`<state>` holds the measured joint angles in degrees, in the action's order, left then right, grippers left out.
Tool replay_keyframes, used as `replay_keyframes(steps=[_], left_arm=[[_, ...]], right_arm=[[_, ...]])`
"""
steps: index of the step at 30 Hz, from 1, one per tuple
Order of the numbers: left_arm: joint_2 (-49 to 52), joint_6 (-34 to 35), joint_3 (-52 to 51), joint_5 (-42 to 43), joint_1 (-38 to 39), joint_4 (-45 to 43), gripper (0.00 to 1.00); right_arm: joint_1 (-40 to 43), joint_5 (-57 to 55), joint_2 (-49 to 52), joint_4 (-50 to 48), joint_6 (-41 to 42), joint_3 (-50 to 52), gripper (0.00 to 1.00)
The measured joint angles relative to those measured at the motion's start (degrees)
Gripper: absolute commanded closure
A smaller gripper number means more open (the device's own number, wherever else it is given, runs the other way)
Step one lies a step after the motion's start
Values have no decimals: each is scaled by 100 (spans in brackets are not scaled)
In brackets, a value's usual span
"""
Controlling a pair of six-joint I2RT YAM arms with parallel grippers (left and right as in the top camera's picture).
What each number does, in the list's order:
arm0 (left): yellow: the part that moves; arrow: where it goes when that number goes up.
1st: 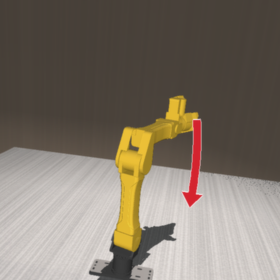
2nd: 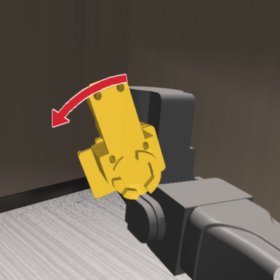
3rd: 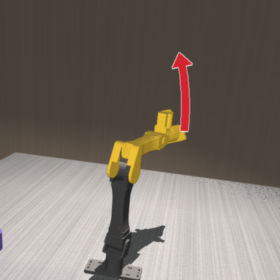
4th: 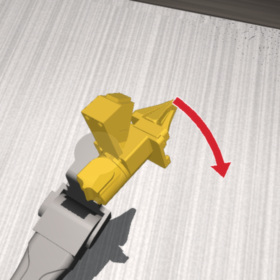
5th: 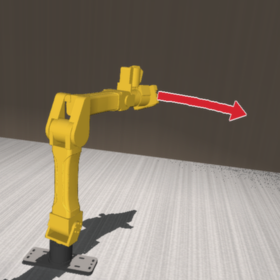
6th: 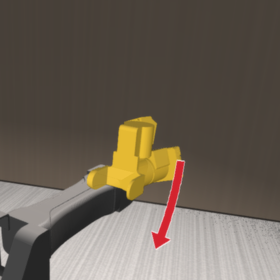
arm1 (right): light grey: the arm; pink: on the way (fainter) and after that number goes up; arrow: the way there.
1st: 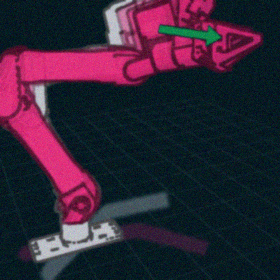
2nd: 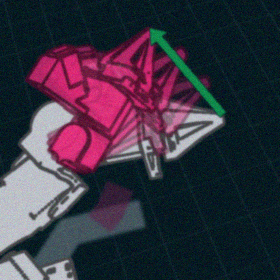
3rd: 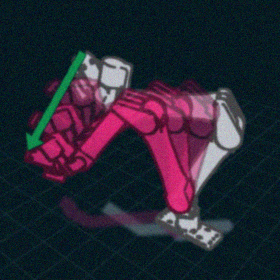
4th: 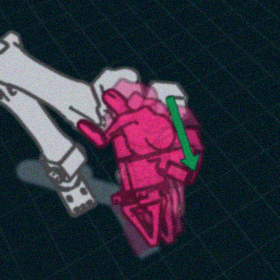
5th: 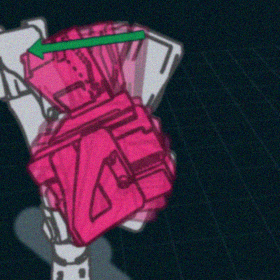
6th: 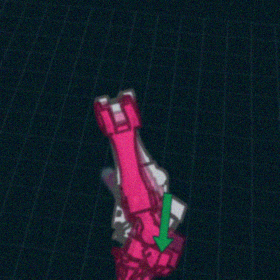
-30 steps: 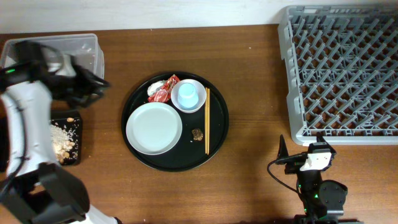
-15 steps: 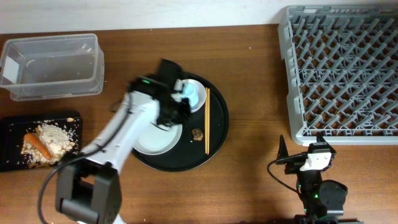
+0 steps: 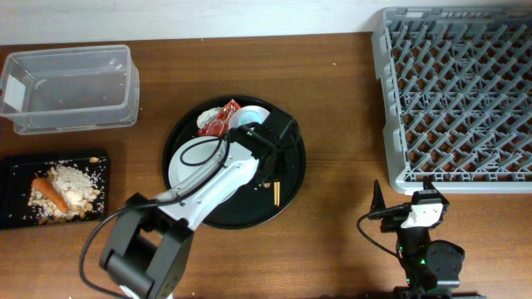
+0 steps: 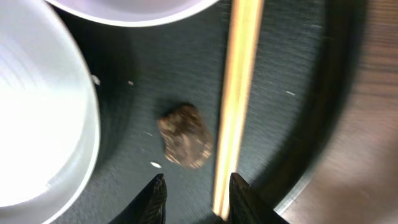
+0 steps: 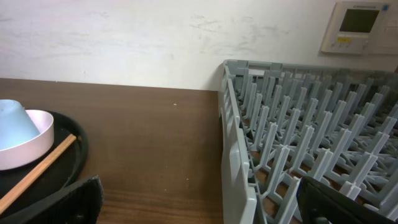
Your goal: Sort waste into correct bins and load items into the dishwasher rack
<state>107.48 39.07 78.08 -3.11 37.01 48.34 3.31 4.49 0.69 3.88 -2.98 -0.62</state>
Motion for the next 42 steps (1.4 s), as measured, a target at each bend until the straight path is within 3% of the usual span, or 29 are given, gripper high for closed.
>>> replay_keyframes(steps=[12, 25, 31, 36, 42], left_arm=[[505, 109, -26, -317, 0, -258, 68], [841, 125, -22, -302, 11, -310, 55], [852, 131, -15, -306, 9, -302, 55], [852, 131, -15, -269, 11, -321, 68], [852, 149, -13, -229, 15, -297, 71]], right_arm=[[0, 0, 0, -2, 0, 0, 2], [0, 0, 0, 0, -4, 0, 2], [0, 0, 0, -2, -2, 0, 2], [0, 0, 0, 0, -2, 0, 2], [0, 0, 0, 0, -2, 0, 2]])
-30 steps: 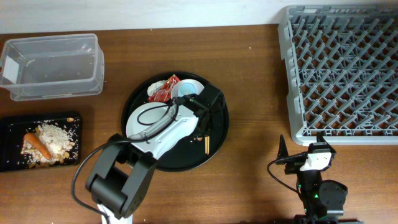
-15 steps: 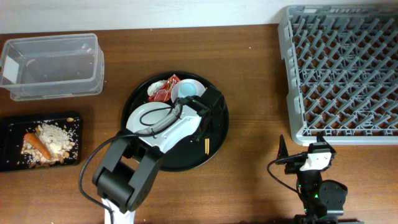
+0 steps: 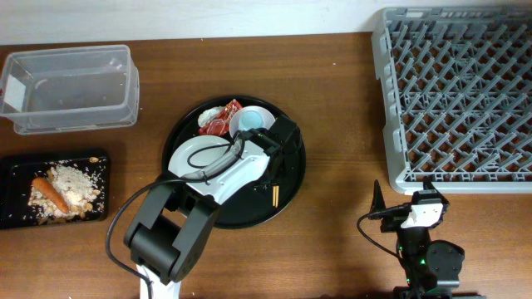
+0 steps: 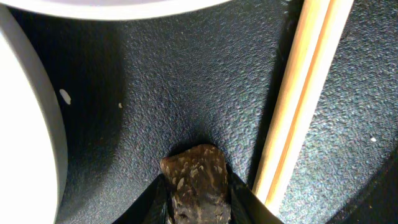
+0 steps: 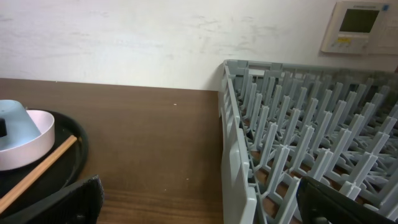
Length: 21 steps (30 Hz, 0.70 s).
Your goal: Sort waste into correct bins and load items into the dishwasher rack
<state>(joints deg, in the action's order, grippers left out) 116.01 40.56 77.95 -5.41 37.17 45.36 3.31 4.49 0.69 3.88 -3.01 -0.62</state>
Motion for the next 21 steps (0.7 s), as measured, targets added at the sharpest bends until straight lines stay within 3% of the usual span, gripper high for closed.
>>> replay_keyframes(steps=[6, 7, 12, 21], left_arm=[[-28, 0, 37, 0, 0, 367, 70], [-59, 0, 37, -2, -2, 452, 65], [-715, -22, 98, -293, -205, 846, 64], [-1838, -39, 192, -636, -2070, 992, 72]], right_arm=[[0, 0, 0, -2, 2, 0, 2], [0, 0, 0, 0, 0, 0, 2], [0, 0, 0, 0, 2, 0, 2], [0, 2, 0, 0, 2, 0, 2]])
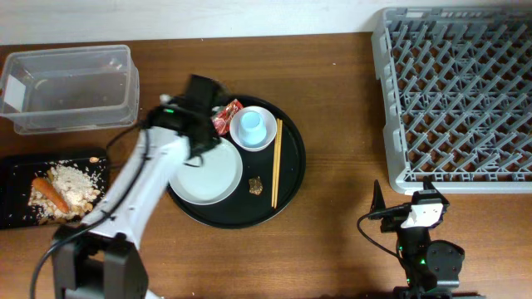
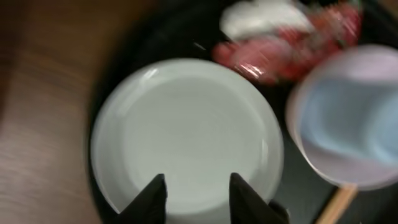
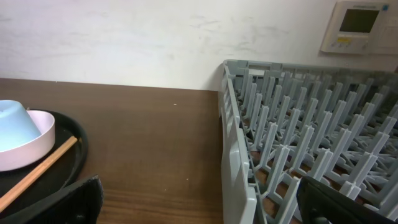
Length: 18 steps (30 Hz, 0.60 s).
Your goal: Sort waste into correct bins and load items into the dishwasher rack
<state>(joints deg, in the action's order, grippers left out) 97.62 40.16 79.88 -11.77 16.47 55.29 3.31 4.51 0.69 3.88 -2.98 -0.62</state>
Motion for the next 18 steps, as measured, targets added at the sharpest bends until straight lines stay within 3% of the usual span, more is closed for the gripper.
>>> replay_keyframes(steps=[2, 4, 9, 18], left_arm=[[4, -186, -2, 385, -245, -39, 71], [4, -435, -11, 802, -260, -46, 64], [4, -785, -387, 1447, 328, -74, 53], [9, -822, -1565, 1733, 1093, -1104, 53]], right_arm=[[0, 0, 0, 0, -2, 0, 2], [0, -2, 0, -2, -4, 0, 2], [0, -2, 0, -2, -2, 0, 2], [0, -2, 0, 0, 2, 0, 2]])
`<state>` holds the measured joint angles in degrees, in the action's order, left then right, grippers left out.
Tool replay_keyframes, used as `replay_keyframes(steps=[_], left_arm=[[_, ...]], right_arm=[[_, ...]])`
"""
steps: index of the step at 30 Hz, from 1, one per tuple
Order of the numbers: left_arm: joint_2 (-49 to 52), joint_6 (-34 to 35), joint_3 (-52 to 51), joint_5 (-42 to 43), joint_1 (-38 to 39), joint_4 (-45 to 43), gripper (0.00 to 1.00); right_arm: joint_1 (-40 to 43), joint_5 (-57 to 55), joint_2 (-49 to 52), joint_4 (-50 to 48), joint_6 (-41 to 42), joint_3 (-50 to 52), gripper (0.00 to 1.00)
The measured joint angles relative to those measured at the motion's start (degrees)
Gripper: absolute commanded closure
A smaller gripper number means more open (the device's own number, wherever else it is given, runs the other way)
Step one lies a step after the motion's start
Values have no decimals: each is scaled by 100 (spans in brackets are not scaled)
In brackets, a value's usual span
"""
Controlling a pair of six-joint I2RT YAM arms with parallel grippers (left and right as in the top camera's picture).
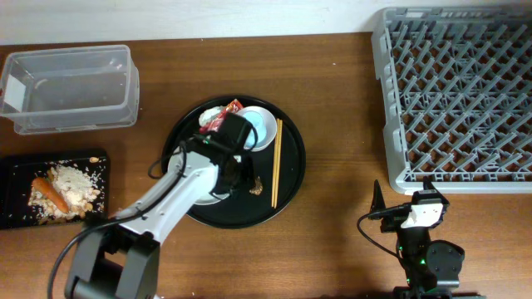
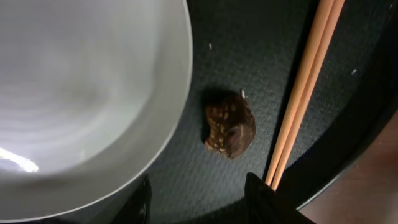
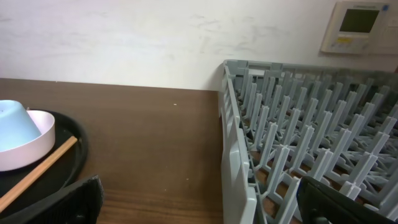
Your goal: Sort waste into correct bins and load items into the dishwasher rack
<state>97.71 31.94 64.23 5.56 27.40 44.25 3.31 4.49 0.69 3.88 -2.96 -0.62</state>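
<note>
A brown food lump (image 2: 229, 129) lies on the black round tray (image 1: 287, 184), between the white plate (image 2: 81, 93) and a pair of wooden chopsticks (image 2: 305, 93). My left gripper (image 2: 199, 205) hovers just short of the lump, open, with nothing between its fingers. Overhead, the left arm covers part of the plate (image 1: 195, 178); the lump (image 1: 256, 188) shows beside the chopsticks (image 1: 277, 162). A blue cup sits in a white bowl (image 1: 259, 129), with a red wrapper (image 1: 218, 117) next to it. My right gripper (image 3: 199, 211) rests open at the table's near edge.
The grey dishwasher rack (image 1: 457, 95) fills the right side and stands close by my right gripper in its wrist view (image 3: 298, 149). A clear plastic bin (image 1: 71, 87) is at the far left. Below it a black tray (image 1: 17, 166) holds food scraps.
My left gripper has moved from above the plate's upper left, near the red wrapper, to the tray's lower right by the brown lump. It is still open. The right arm has not moved.
At first my open left gripper hung above the lump beside the chopsticks. Then its fingers stood on either side of the lump, low on the tray. Later it was empty over the plate while the lump stayed on the tray. Now it is back by the lump.
</note>
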Motion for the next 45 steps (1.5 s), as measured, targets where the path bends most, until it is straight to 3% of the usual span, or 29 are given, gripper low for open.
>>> replay_keyframes(steps=[7, 45], left_arm=[[39, 114, -188, 4, 404, -765, 51], [796, 168, -179, -1338, 1054, -1161, 52]], right_arm=[[0, 0, 0, -2, -4, 0, 2], [0, 0, 0, 0, -4, 0, 2]])
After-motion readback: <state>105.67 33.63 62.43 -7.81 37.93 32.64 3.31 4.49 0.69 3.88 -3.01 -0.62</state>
